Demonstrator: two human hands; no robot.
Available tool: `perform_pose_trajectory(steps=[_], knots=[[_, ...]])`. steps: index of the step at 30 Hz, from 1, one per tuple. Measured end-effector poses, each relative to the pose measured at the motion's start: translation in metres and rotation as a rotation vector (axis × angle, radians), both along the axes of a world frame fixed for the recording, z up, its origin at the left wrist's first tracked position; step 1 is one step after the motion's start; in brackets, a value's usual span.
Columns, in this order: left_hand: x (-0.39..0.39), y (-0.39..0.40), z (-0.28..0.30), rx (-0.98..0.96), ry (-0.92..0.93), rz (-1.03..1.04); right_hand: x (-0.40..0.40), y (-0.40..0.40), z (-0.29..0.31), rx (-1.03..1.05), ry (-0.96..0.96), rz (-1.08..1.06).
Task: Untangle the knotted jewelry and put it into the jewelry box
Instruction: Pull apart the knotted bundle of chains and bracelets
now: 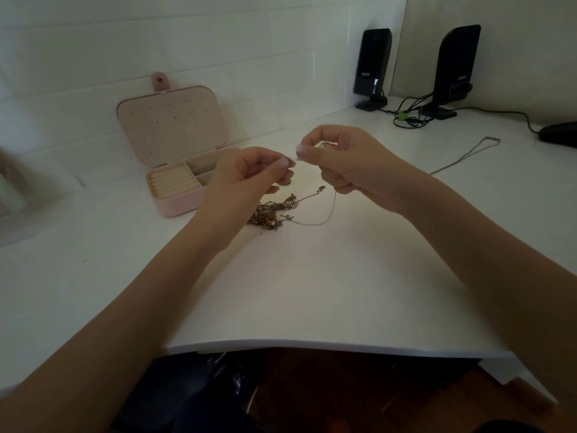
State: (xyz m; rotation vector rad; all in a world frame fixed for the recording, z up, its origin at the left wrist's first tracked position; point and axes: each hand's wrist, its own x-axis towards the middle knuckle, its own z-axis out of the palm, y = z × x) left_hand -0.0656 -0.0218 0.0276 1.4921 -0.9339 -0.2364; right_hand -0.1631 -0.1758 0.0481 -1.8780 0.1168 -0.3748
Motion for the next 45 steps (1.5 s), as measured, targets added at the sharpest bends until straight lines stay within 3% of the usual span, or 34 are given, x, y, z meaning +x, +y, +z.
perform_pose_trajectory(steps=[5, 12, 25, 39, 45], knots=[[0.0002, 0.0004, 0.0006, -0.011, 0.026, 0.008, -0.0029, -0.0017, 0.0018, -0.239, -0.176, 0.034], [0.0001, 0.0005, 0.0002, -0.024, 0.014, -0.011, 0.002, 0.0015, -0.0045, -0.35, -0.268, -0.061], [0.0053, 0.0002, -0.0024, -0.035, -0.11, 0.005, -0.0003, 0.0049, -0.0027, -0.283, -0.226, -0.053], [0.0, -0.0007, -0.0016, -0.014, 0.008, -0.056, 0.0067, 0.0025, -0.0054, -0.192, -0.007, 0.058], [-0.0005, -0.0031, -0.0045, 0.016, 0.033, -0.055, 0.0063, 0.003, -0.0058, -0.288, 0.063, 0.062]])
